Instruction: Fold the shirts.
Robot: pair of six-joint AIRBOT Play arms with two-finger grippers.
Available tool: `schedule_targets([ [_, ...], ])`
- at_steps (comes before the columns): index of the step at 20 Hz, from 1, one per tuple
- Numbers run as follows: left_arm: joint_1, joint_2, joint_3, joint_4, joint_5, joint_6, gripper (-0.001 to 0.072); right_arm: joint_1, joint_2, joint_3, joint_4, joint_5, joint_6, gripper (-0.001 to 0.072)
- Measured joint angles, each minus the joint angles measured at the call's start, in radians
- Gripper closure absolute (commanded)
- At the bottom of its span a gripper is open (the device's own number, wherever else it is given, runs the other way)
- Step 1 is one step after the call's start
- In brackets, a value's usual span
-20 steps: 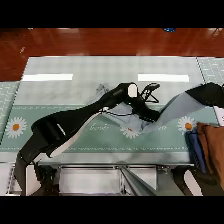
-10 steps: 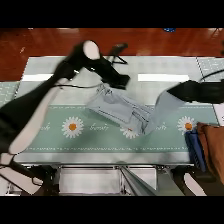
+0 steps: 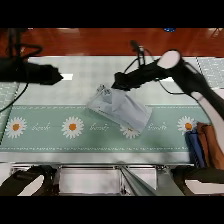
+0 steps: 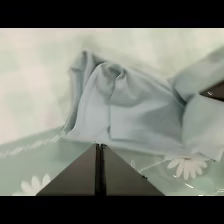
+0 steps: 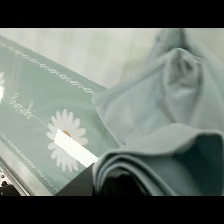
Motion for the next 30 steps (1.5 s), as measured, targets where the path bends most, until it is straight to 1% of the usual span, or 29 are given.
schedule_targets([
  [2,0.023,0.099,-0.145,-0.003,0.020,-0.007,0.0688,0.045,-0.113,0.082,0.022,-0.014,-0.001,0.0685],
  [3,0.029,0.134,-0.208,-0.015,0.031,-0.012,0.0688,0.065,-0.164,0.120,0.037,-0.022,-0.001,0.0591],
  [4,0.034,0.161,-0.272,-0.034,0.042,-0.014,0.0687,0.082,-0.212,0.151,0.052,-0.033,0.000,0.0378],
  [5,0.038,0.181,-0.329,-0.051,0.060,-0.015,0.0688,0.095,-0.249,0.174,0.066,-0.049,-0.001,0.0298],
  [8,0.043,0.207,-0.452,-0.114,0.119,-0.021,0.0687,0.109,-0.318,0.211,0.112,-0.086,-0.001,0.0300],
  [10,0.045,0.214,-0.500,-0.136,0.145,-0.022,0.0688,0.079,-0.320,0.222,0.134,-0.089,0.002,0.0300],
  [13,0.047,0.219,-0.533,-0.157,0.167,-0.021,0.0687,-0.027,-0.248,0.229,0.140,0.014,0.004,0.0300],
  [15,0.047,0.220,-0.542,-0.167,0.177,-0.020,0.0687,-0.119,-0.153,0.228,0.067,0.122,0.011,0.0300],
  [17,0.047,0.221,-0.547,-0.171,0.180,-0.020,0.0687,-0.201,-0.018,0.185,-0.078,0.210,0.031,0.0300],
  [18,0.047,0.221,-0.549,-0.171,0.182,-0.019,0.0687,-0.241,0.069,0.132,-0.166,0.242,0.045,0.0300],
  [19,0.047,0.221,-0.550,-0.171,0.182,-0.019,0.0687,-0.276,0.159,0.059,-0.244,0.233,0.065,0.0300],
  [20,0.047,0.221,-0.551,-0.173,0.184,-0.019,0.0688,-0.311,0.267,-0.049,-0.321,0.198,0.093,0.0299],
  [21,0.047,0.221,-0.552,-0.173,0.183,-0.019,0.0688,-0.344,0.382,-0.179,-0.368,0.134,0.127,0.0300],
  [23,0.047,0.221,-0.552,-0.174,0.184,-0.019,0.0688,-0.406,0.574,-0.448,-0.407,0.026,0.198,0.0299],
  [25,0.047,0.221,-0.552,-0.174,0.185,-0.019,0.0688,-0.449,0.690,-0.681,-0.377,-0.040,0.240,0.0299],
  [27,0.047,0.221,-0.552,-0.174,0.184,-0.019,0.0688,-0.474,0.734,-0.864,-0.307,-0.085,0.246,0.0299],
  [29,0.047,0.221,-0.552,-0.174,0.184,-0.019,0.0688,-0.487,0.719,-0.975,-0.210,-0.113,0.208,0.0299],
  [30,0.047,0.221,-0.552,-0.174,0.184,-0.019,0.0688,-0.491,0.694,-1.010,-0.147,-0.128,0.173,0.0299],
])
